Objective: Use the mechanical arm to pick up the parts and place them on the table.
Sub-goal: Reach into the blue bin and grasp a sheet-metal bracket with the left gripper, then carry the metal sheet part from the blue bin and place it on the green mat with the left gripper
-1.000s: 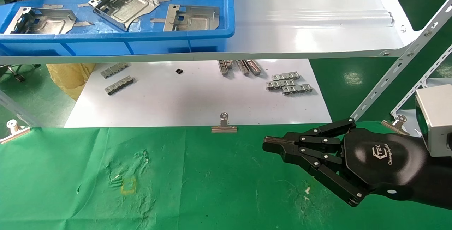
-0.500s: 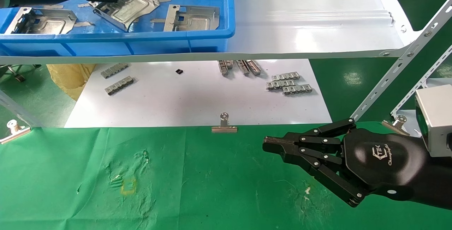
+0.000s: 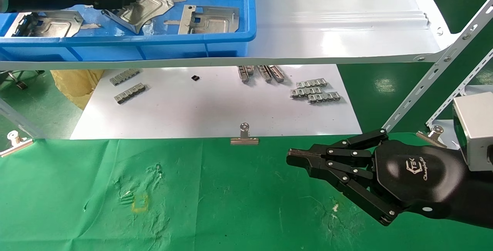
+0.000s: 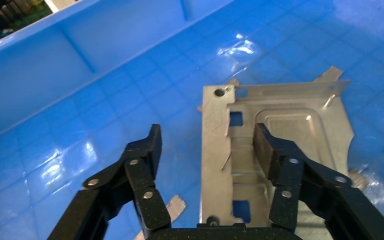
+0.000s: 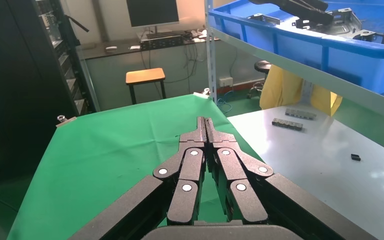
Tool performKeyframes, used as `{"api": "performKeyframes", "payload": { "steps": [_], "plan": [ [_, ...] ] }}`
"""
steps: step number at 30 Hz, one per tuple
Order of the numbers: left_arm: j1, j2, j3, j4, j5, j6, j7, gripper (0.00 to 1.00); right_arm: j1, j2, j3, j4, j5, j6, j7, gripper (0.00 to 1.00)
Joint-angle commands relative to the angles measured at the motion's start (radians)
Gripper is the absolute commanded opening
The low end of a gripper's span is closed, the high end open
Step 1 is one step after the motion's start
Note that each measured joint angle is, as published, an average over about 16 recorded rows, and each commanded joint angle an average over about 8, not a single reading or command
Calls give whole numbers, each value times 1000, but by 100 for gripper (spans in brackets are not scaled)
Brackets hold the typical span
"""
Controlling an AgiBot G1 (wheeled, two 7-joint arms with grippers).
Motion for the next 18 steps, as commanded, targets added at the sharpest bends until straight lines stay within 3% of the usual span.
{"api": "performKeyframes", "payload": {
  "steps": [1, 3, 4, 11, 13, 18],
  "plan": [
    [-3, -1, 4, 5, 6, -3, 3, 0, 0, 0, 0, 0, 0, 0, 0, 0],
    [-6, -1, 4, 7, 6, 1, 3, 0, 0, 0, 0, 0, 0, 0, 0, 2],
    [-7, -1, 4, 8, 6, 3, 3, 0, 0, 0, 0, 0, 0, 0, 0, 9],
    [-12, 0, 7, 16, 11, 4, 1, 0, 0, 0, 0, 0, 0, 0, 0, 93],
    [-14, 1, 9, 19, 12, 3, -2, 0, 0, 0, 0, 0, 0, 0, 0, 100],
    [-27, -3, 0, 13, 0, 20, -4, 0, 0, 0, 0, 0, 0, 0, 0, 100]
  ]
}}
